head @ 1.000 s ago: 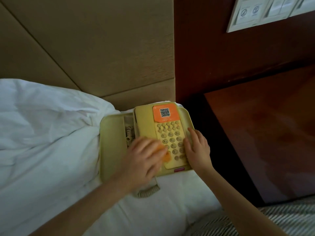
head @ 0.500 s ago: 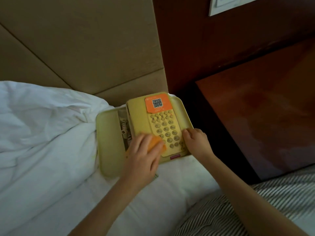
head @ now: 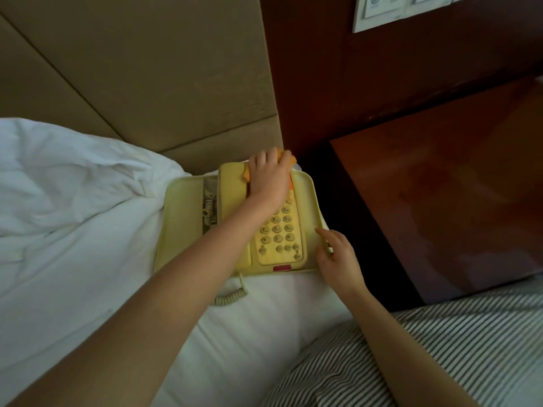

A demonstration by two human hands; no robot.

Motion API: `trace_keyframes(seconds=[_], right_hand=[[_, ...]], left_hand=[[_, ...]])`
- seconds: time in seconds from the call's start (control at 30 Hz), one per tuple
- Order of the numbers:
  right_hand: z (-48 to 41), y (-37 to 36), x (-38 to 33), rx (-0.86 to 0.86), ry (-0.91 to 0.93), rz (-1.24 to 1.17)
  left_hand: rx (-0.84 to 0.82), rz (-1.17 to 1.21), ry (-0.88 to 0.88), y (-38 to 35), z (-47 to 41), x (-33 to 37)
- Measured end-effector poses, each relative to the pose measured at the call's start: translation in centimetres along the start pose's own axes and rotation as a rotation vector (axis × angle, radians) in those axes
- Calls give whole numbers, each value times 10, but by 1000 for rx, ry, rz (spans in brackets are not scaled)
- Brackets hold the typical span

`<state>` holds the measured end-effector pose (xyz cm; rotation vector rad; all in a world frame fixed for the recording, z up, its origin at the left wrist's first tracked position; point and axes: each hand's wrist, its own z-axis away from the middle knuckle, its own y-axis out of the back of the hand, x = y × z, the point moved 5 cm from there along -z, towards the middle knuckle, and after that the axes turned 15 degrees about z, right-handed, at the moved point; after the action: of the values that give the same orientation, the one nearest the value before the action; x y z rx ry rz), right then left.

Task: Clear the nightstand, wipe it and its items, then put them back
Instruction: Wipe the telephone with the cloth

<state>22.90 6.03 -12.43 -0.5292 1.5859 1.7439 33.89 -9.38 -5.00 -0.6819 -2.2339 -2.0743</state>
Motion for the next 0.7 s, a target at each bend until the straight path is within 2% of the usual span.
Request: trace_keyframes(seconds=[0.17, 0.23, 0.33, 0.43, 0.5, 0.6, 0.67, 0.7], right_hand=[[-1, 0, 3, 4, -45, -41], [0, 2, 9, 26, -89, -55], [0, 6, 18, 49, -138, -88], [2, 10, 26, 41, -181, -116], [4, 11, 29, 30, -198, -132], [5, 16, 27, 69, -205, -135], [5, 17, 27, 89, -220, -136], [5, 17, 28, 88, -220, -137]], left_hand=[[101, 84, 36, -5, 53, 9], [87, 128, -48, -11, 100, 16], [-27, 91, -179, -23, 157, 26], [-50, 29, -262, -24, 139, 23], [-55, 25, -156, -14, 98, 17], [-59, 135, 150, 2, 30, 7], [-41, 170, 244, 4, 8, 10], [-33, 156, 236, 2, 6, 11]])
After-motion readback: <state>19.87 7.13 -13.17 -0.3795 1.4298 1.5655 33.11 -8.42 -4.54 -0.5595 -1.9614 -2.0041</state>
